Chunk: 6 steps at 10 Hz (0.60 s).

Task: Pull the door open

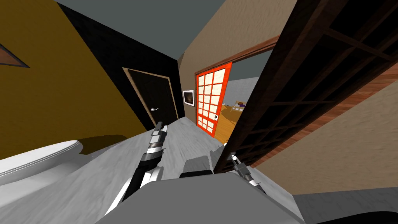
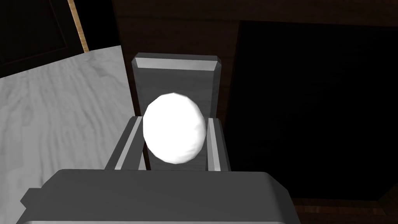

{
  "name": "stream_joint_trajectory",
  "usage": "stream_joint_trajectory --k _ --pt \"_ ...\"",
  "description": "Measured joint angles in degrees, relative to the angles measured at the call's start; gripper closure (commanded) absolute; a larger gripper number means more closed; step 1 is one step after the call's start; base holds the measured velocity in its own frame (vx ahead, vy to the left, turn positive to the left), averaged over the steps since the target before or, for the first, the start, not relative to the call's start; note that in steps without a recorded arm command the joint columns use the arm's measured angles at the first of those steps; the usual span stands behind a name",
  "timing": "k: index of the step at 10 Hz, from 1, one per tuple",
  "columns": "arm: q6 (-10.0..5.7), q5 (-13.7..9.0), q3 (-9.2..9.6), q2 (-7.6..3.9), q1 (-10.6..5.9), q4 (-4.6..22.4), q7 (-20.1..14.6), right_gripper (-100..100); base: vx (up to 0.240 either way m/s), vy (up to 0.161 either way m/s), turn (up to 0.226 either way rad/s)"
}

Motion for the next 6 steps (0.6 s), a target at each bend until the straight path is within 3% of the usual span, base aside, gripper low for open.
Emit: stream_joint_trajectory --k 6 --pt "-2.50 0.3 0.85 -0.10 0.11 1.6 -0.6 100 -0.184 -0.072 0.150"
